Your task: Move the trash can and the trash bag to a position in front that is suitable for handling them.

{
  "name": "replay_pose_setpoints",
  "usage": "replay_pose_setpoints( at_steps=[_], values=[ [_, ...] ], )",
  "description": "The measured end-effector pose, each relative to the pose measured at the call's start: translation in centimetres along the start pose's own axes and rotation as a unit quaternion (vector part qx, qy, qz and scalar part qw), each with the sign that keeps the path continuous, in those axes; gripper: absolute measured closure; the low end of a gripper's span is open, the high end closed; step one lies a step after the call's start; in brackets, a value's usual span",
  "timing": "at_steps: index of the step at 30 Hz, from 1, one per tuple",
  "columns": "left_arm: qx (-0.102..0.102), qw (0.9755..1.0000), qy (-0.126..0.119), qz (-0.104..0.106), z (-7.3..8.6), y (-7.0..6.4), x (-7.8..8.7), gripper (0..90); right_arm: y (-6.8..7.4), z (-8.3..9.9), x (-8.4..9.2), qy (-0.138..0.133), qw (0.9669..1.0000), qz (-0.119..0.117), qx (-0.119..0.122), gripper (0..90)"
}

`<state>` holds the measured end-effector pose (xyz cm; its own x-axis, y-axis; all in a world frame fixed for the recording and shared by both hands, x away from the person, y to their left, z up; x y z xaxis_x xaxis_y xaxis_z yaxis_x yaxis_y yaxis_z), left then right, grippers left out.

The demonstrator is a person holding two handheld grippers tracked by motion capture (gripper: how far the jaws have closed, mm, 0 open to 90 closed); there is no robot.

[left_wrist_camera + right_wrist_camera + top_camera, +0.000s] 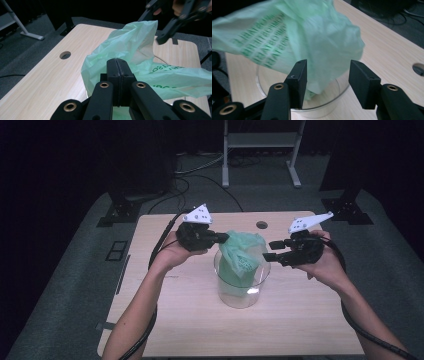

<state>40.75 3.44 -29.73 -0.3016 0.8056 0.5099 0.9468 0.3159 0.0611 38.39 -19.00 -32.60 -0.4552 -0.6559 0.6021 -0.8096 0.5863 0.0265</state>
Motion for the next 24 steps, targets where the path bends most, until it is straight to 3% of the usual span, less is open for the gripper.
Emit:
replay_pose_setpoints(
  at_steps=[5, 8, 10, 15, 24],
  values=[
    [0.005, 1.0000, -0.004, -0.005, 0.1, 0.3, 0.4, 90.0, -1.2, 0.8, -1.2, 0.015, 0.9995, 0.015, -0.022, 58.6],
    [0.007, 0.9999, -0.005, -0.008, 0.3, 0.5, 0.7, 90.0, -1.6, 1.3, -1.9, 0.031, 0.9989, 0.019, -0.030, 77.1],
    [0.009, 0.9999, -0.005, -0.011, 0.4, 0.7, 0.9, 90.0, -1.9, 1.4, -2.1, 0.035, 0.9987, 0.030, -0.021, 90.0],
    [0.014, 0.9997, -0.006, -0.020, 0.6, 1.0, 1.9, 90.0, -2.2, 0.6, -1.2, 0.032, 0.9986, 0.038, -0.017, 90.0],
    [0.014, 0.9990, -0.018, -0.038, 0.1, 1.6, 4.1, 90.0, -2.5, -2.2, 3.0, 0.014, 0.9973, 0.073, 0.002, 90.0]
  ],
)
Point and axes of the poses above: each handheld gripper's, and its own axes: x roughly backward along the jaws, z roughly out of its underside, y roughly to its left, the point moved 6 cm from there along -x, roughly forward along the jaws, and after that the axes turned 3 degrees about z, right-handed, at the moved point
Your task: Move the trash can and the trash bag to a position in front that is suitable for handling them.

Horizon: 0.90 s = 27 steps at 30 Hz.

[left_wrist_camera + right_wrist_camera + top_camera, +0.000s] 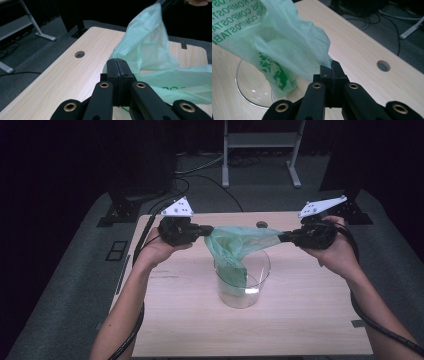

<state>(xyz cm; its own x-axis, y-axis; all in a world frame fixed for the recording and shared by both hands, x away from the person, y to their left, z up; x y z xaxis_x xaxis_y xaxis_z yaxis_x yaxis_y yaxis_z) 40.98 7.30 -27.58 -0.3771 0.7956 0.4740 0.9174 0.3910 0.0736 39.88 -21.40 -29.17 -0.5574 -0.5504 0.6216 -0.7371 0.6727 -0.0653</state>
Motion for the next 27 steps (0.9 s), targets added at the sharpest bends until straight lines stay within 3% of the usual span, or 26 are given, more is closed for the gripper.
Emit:
replay_pose_setpoints(
  at_steps=[7, 11, 17, 27],
  values=[
    [-0.002, 0.9999, -0.013, 0.000, -0.8, 0.1, 0.9, 90.0, -0.3, -1.7, 2.7, -0.018, 0.9997, 0.016, 0.009, 90.0],
    [0.000, 1.0000, -0.008, 0.005, -0.4, 0.0, 0.5, 90.0, -0.3, -1.9, 3.0, -0.011, 0.9995, 0.024, 0.016, 90.0],
    [0.016, 0.9997, 0.008, 0.014, 1.6, 0.4, -0.8, 88.9, -0.7, -0.4, 1.6, 0.017, 0.9996, 0.021, 0.007, 90.0],
    [0.054, 0.9980, 0.027, 0.018, 5.0, 1.7, -4.3, 89.7, -1.7, 2.6, -2.7, 0.062, 0.9979, 0.007, -0.016, 90.0]
  ],
)
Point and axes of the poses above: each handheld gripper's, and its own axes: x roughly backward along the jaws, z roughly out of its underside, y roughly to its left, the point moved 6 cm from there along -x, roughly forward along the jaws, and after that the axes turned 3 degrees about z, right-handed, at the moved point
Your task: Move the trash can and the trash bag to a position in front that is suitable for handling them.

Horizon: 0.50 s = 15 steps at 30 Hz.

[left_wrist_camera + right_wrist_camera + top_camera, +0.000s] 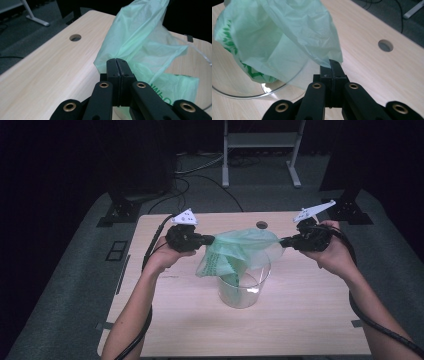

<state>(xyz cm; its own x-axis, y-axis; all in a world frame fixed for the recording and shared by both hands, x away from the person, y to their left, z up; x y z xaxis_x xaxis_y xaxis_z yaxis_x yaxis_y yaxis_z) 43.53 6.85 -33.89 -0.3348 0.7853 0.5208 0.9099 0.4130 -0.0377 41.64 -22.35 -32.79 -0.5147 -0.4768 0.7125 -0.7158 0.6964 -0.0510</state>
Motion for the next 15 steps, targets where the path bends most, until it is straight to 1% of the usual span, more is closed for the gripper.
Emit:
replay_pose_setpoints(
  at_steps=[2, 6, 8, 12, 15],
  values=[
    [0.008, 1.0000, 0.002, 0.000, 0.6, 0.3, -0.5, 89.7, -0.3, 0.6, -0.8, 0.007, 0.9999, -0.005, -0.010, 90.0],
    [0.022, 0.9997, -0.002, 0.000, 1.4, 1.0, -1.3, 89.7, -0.8, 1.6, -2.0, 0.013, 0.9996, -0.011, -0.024, 90.0],
    [0.028, 0.9996, -0.004, -0.006, 1.6, 1.2, -1.7, 89.7, -1.0, 2.0, -2.6, 0.016, 0.9994, -0.013, -0.027, 90.0],
    [0.037, 0.9992, -0.008, -0.012, 1.8, 1.7, -2.5, 89.6, -1.4, 2.7, -3.9, 0.023, 0.9990, -0.012, -0.037, 90.0],
    [0.041, 0.9991, -0.003, -0.012, 2.2, 1.9, -3.1, 89.4, -1.5, 3.3, -4.8, 0.032, 0.9984, -0.014, -0.044, 90.0]
  ],
)
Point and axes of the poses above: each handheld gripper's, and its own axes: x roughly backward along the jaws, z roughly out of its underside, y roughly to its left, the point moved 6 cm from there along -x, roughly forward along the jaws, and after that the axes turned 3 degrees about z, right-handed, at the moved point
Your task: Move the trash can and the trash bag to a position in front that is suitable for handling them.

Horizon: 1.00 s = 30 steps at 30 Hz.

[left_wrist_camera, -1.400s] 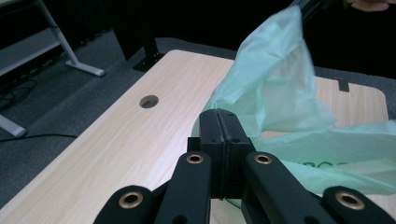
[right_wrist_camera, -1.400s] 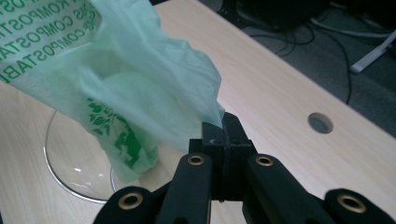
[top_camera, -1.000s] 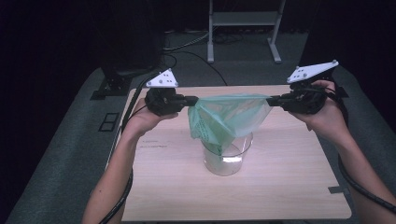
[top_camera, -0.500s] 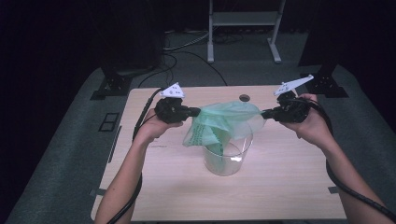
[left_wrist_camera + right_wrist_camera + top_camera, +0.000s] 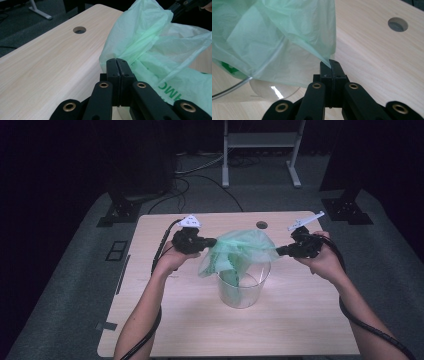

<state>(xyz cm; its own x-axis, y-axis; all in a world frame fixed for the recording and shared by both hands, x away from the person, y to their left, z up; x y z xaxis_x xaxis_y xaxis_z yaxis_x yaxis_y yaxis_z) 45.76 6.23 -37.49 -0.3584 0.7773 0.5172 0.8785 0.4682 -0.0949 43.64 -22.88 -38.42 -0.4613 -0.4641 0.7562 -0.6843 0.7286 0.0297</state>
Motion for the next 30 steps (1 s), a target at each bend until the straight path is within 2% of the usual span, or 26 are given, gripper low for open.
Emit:
replay_pose_setpoints(
  at_steps=[4, 12, 17, 23, 30],
  values=[
    [0.011, 0.9999, 0.005, 0.000, 0.6, 0.5, -0.6, 88.2, -0.2, 0.8, -1.1, 0.012, 0.9999, -0.005, -0.005, 90.0],
    [0.034, 0.9993, -0.009, -0.010, 1.2, 1.1, -1.4, 87.6, 0.2, 2.0, -3.0, 0.029, 0.9994, -0.017, -0.007, 90.0],
    [0.035, 0.9993, -0.007, -0.015, 1.4, 1.3, -1.8, 87.7, 0.5, 2.3, -3.9, 0.038, 0.9990, -0.022, -0.005, 90.0],
    [0.037, 0.9992, -0.002, -0.014, 1.8, 1.2, -2.1, 87.5, 0.9, 2.6, -4.3, 0.048, 0.9984, -0.030, -0.004, 90.0],
    [0.034, 0.9994, 0.000, -0.010, 1.9, 1.0, -2.0, 87.3, 1.9, 3.0, -3.6, 0.054, 0.9972, -0.050, 0.011, 90.0]
  ],
)
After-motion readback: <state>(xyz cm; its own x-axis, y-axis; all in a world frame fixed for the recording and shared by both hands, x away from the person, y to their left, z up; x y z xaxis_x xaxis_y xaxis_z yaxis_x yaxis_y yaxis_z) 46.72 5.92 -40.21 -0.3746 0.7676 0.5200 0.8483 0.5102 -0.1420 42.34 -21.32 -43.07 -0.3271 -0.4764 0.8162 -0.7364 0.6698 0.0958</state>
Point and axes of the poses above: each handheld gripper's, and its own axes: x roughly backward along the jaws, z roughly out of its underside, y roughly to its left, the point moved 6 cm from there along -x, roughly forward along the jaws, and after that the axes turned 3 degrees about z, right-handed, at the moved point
